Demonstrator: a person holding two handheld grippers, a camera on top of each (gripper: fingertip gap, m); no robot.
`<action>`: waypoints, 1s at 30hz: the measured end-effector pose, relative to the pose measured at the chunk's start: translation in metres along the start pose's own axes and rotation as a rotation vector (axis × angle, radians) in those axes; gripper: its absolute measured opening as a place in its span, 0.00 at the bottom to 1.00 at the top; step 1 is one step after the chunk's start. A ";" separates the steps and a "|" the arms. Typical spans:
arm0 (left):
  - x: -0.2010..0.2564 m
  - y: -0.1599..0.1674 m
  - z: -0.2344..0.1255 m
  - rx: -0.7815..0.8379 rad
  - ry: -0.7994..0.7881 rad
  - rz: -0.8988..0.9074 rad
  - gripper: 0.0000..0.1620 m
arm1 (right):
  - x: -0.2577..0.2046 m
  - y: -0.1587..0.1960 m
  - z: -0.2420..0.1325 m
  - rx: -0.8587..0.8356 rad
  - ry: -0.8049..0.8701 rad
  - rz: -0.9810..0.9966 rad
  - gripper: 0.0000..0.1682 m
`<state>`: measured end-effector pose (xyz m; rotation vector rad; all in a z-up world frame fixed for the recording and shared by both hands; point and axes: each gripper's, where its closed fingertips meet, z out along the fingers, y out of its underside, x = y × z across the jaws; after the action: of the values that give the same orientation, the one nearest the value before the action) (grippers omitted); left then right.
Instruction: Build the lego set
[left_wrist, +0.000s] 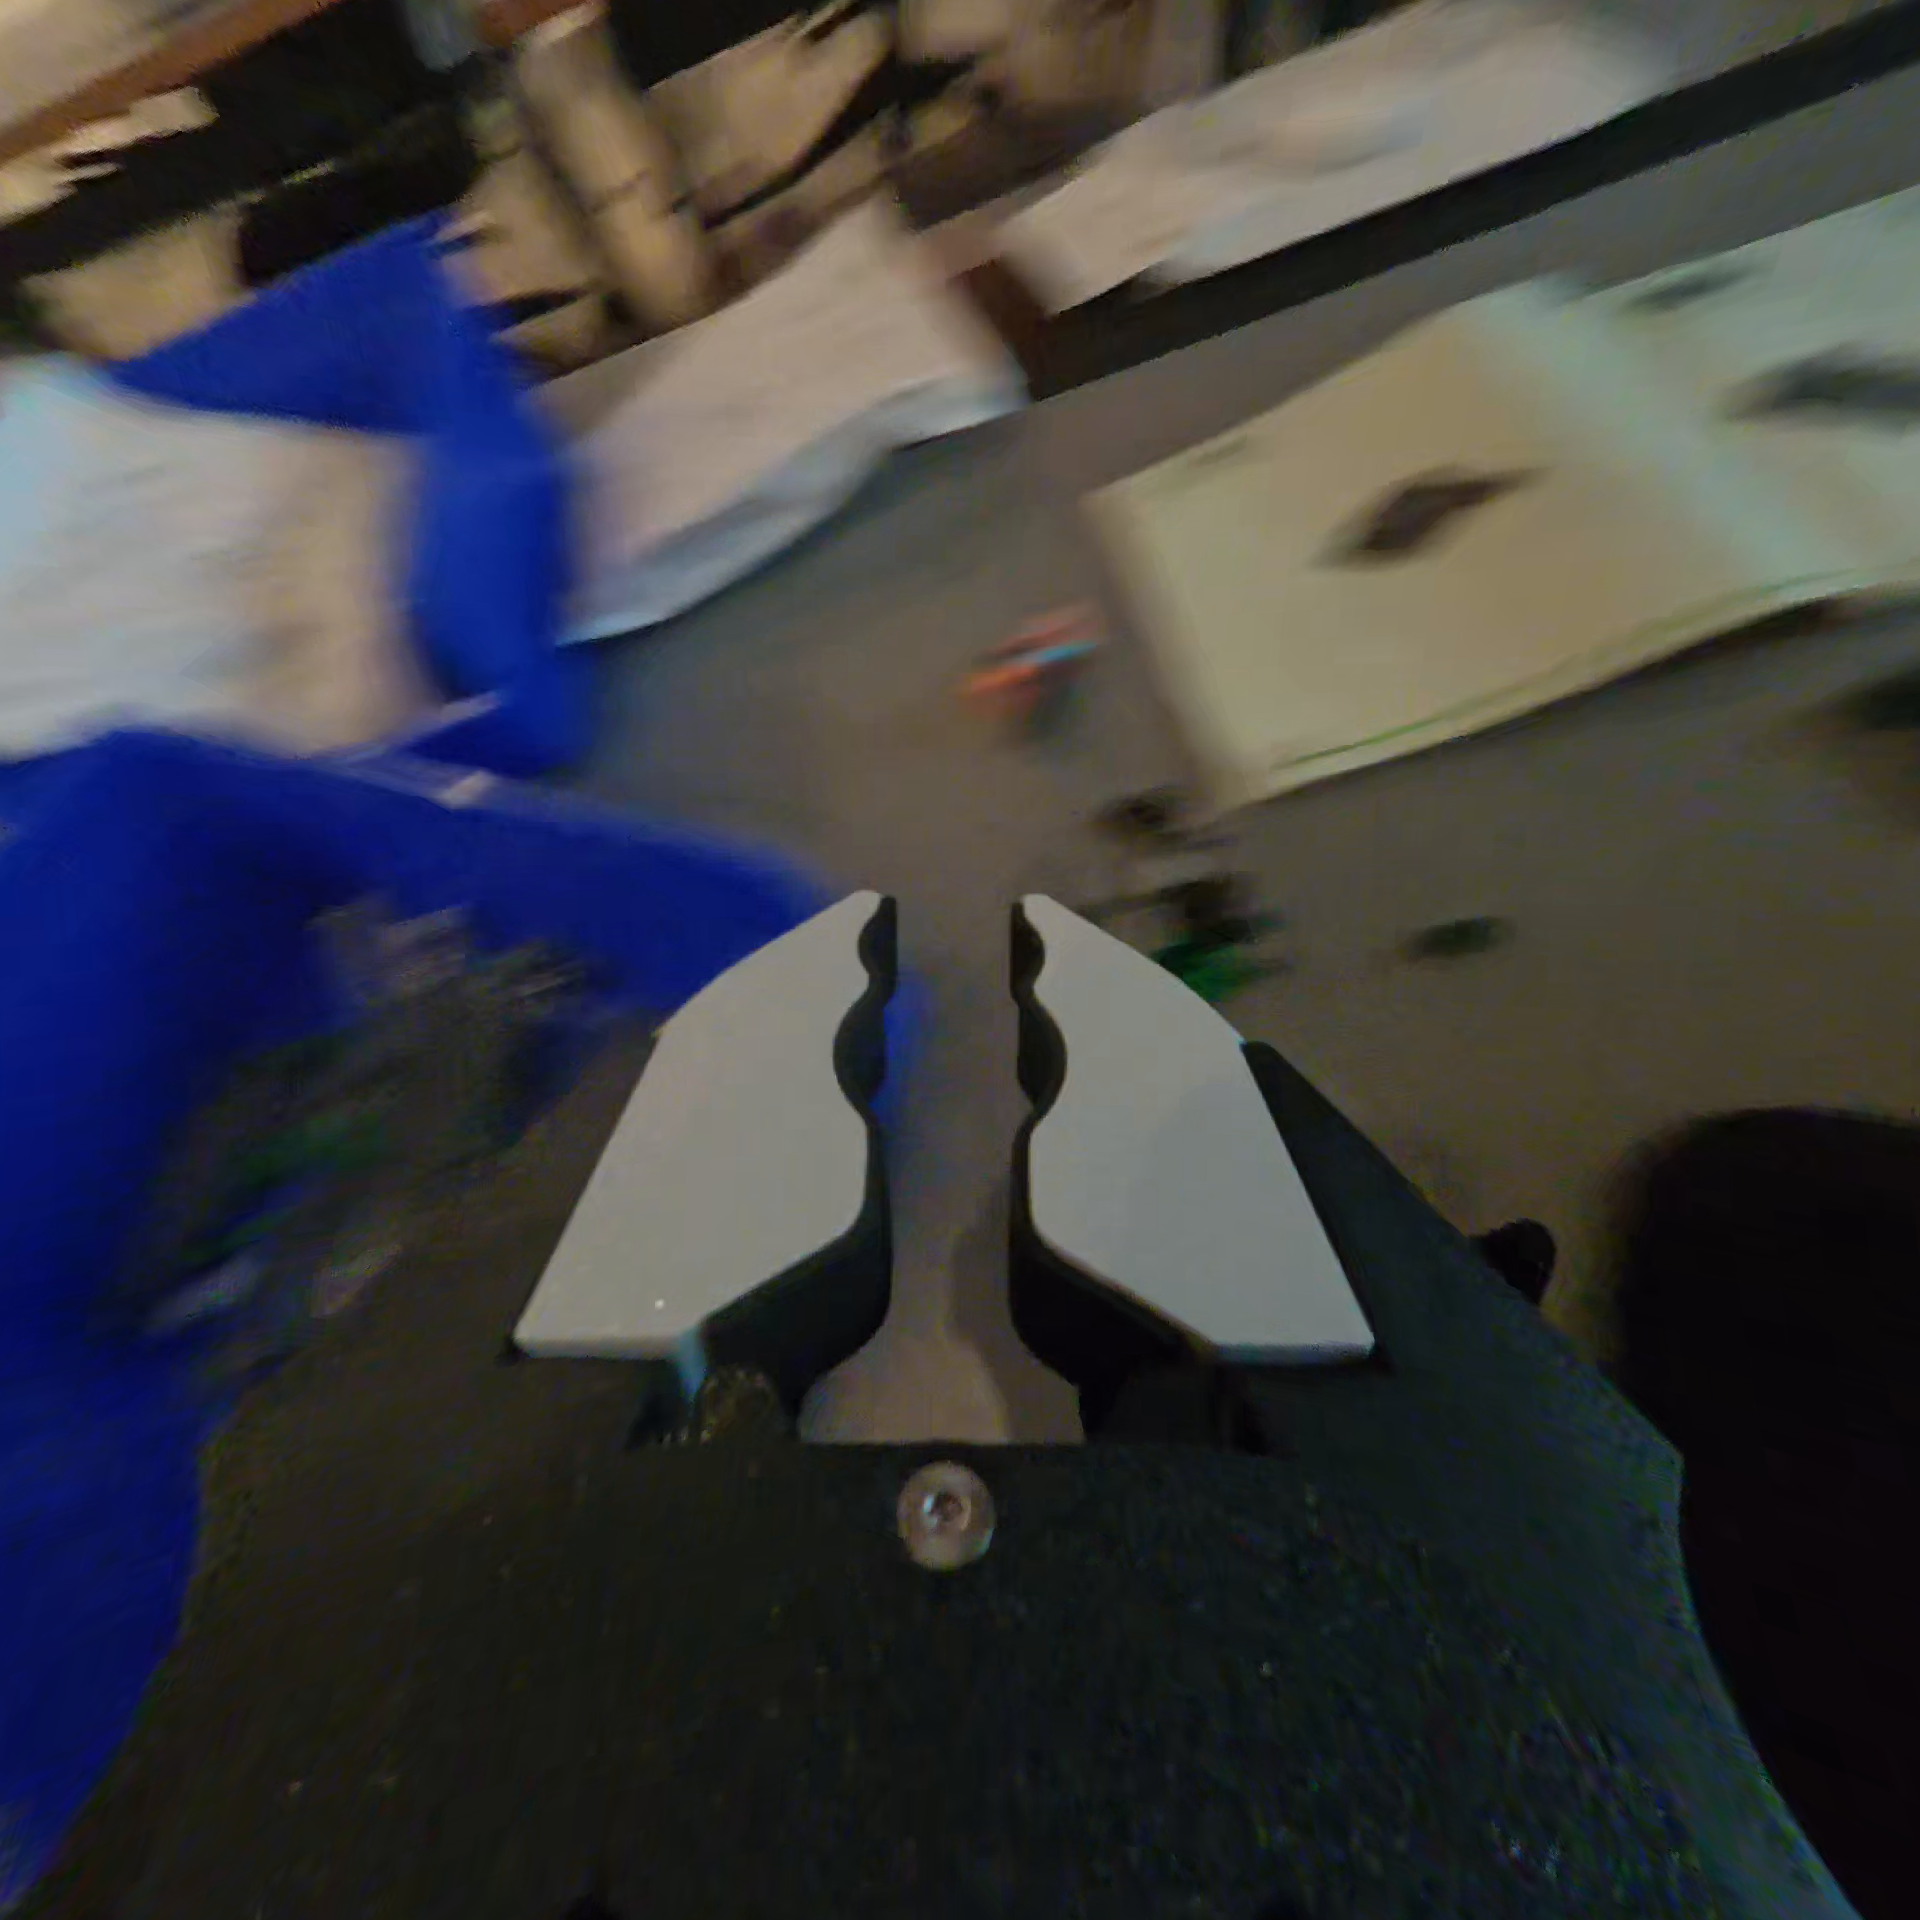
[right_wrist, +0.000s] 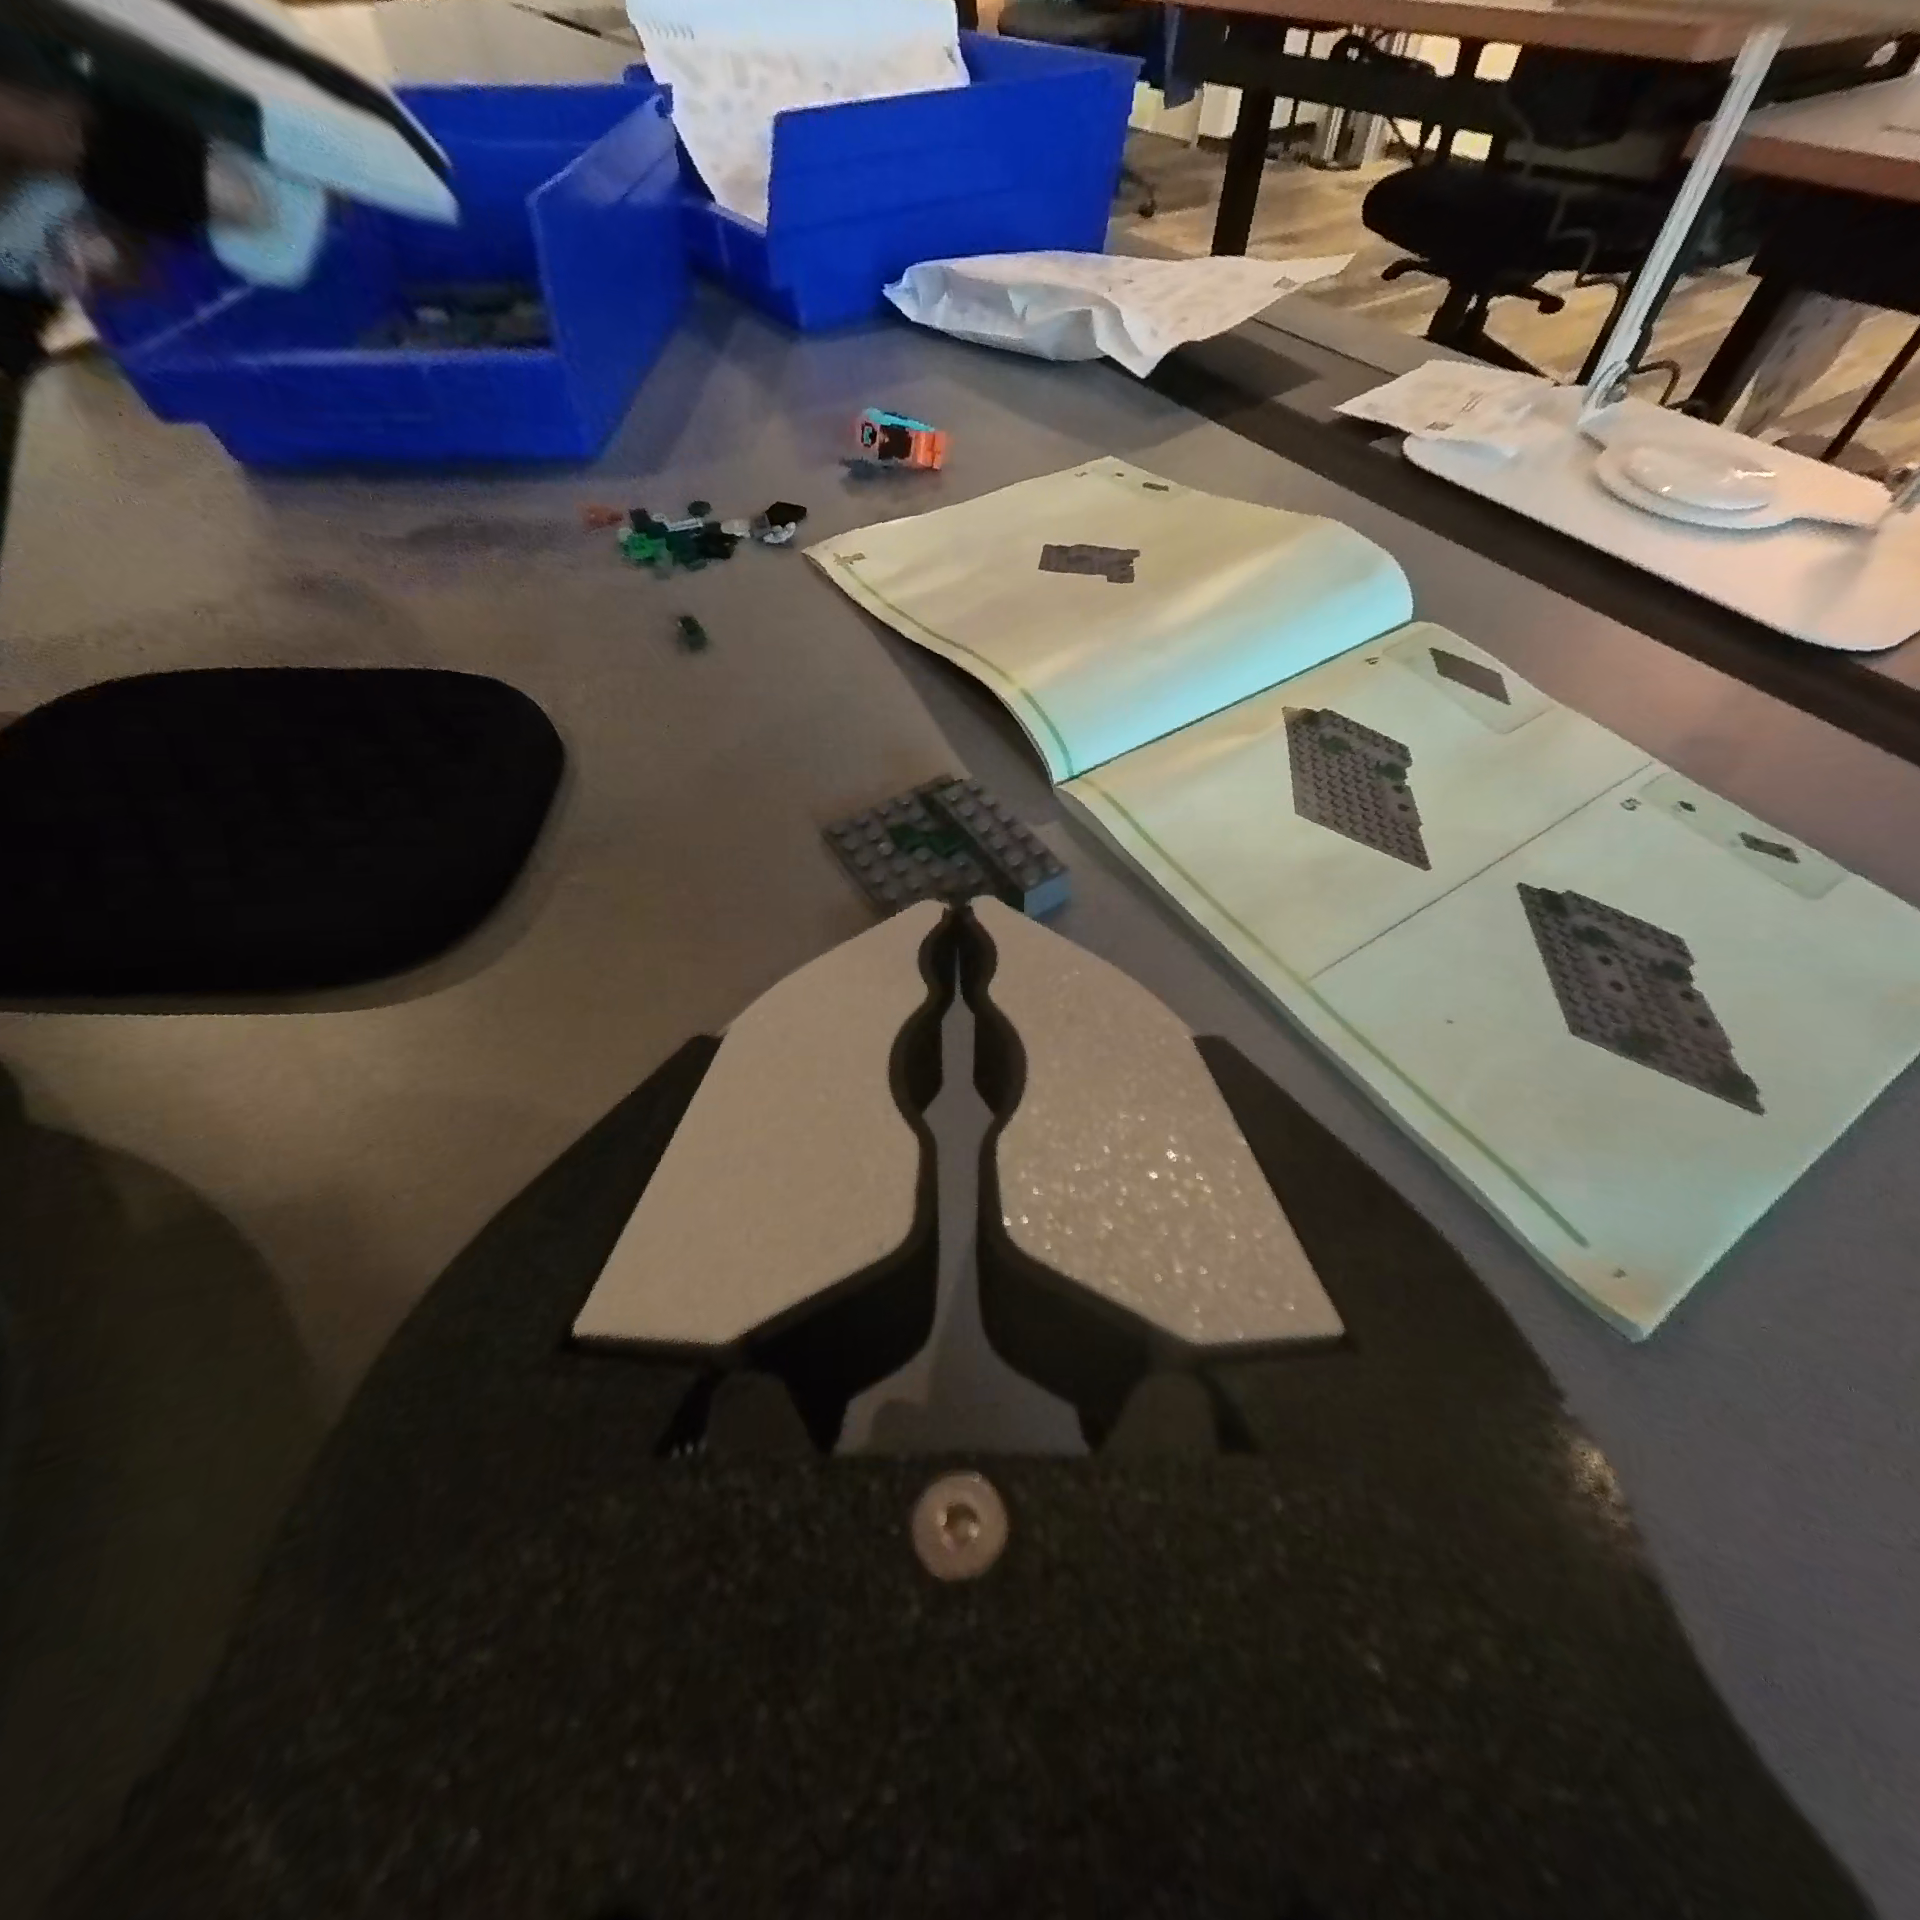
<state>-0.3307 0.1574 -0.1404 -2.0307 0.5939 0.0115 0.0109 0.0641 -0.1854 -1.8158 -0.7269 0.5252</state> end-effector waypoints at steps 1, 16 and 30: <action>-0.028 0.007 -0.002 -0.044 -0.045 0.018 0.13 | -0.001 -0.001 -0.001 0.005 -0.006 0.002 0.00; -0.151 0.088 0.072 -0.581 0.116 0.280 0.27 | -0.001 0.000 -0.002 0.014 -0.032 0.025 0.00; -0.157 0.114 0.100 -0.701 0.108 0.341 0.15 | 0.002 0.002 0.002 -0.004 -0.024 0.035 0.00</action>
<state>-0.4932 0.2578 -0.2461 -2.5785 1.1150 0.3596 0.0117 0.0658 -0.1882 -1.8313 -0.7142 0.5694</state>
